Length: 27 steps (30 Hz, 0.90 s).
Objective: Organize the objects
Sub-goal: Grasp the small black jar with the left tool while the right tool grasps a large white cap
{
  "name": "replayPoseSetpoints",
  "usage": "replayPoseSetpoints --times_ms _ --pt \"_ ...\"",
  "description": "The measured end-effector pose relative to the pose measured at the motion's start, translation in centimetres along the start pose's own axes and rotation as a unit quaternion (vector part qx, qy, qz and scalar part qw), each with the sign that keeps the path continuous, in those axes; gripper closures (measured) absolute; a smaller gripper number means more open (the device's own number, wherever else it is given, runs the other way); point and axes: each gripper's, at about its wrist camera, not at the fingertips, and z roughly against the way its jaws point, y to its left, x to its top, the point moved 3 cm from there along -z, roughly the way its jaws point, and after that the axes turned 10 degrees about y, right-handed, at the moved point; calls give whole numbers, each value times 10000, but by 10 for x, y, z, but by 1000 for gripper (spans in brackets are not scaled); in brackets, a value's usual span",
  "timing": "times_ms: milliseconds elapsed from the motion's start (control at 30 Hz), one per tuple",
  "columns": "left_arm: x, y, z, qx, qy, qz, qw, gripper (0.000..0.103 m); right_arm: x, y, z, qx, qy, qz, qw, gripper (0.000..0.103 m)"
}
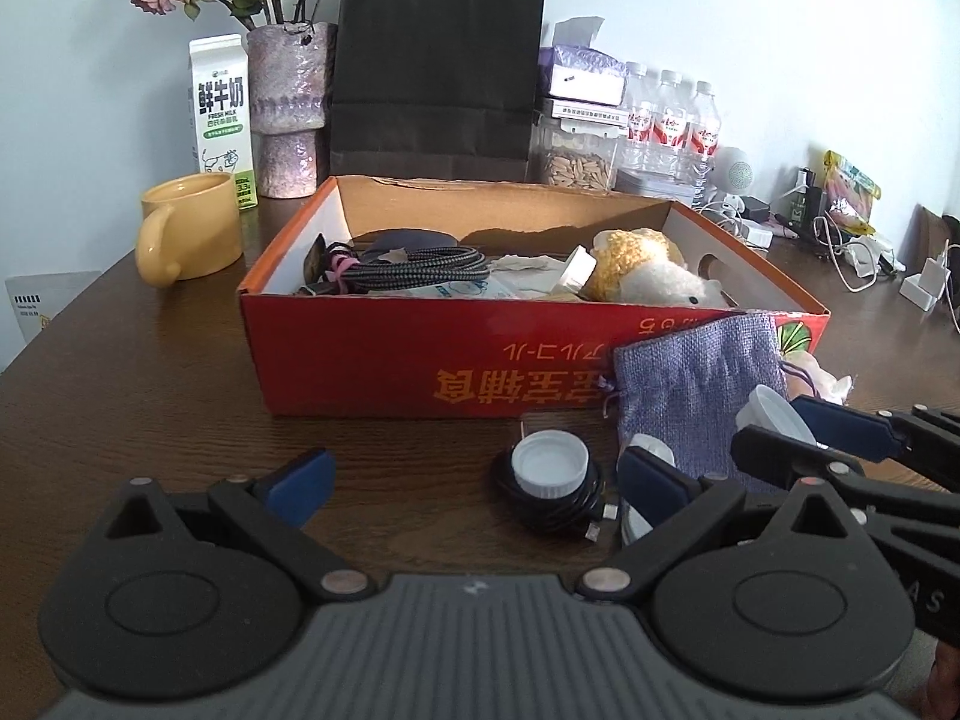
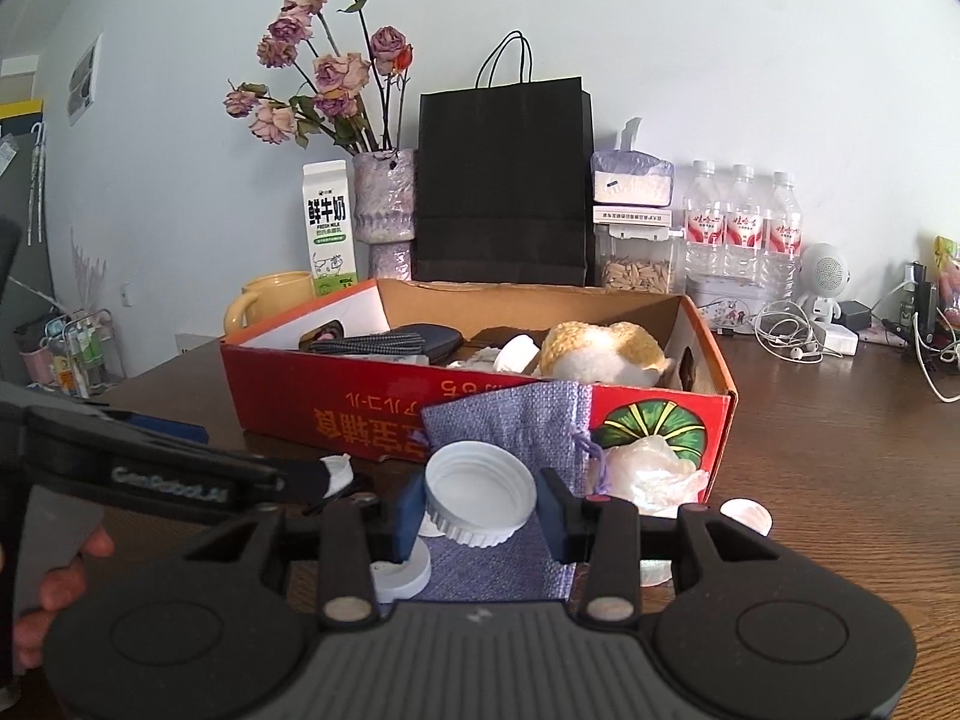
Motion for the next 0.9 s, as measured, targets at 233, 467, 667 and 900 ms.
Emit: replayPoseSetpoints --times_ms 233,467,667,900 --pt "2 -13 -11 -332 107 -185 9992 41 -1 0 0 30 0 6 10000 64" --pt "-1 -13 -6 -519 -45 -95 9986 73 -2 1 0 42 8 6 10000 64" --pt "-2 -14 2 -516 -184 -131 9984 73 -1 2 0 41 10 11 10000 64" --pt "0 -12 19 -520 -446 -165 9975 73 1 5 -3 95 53 20 9999 64"
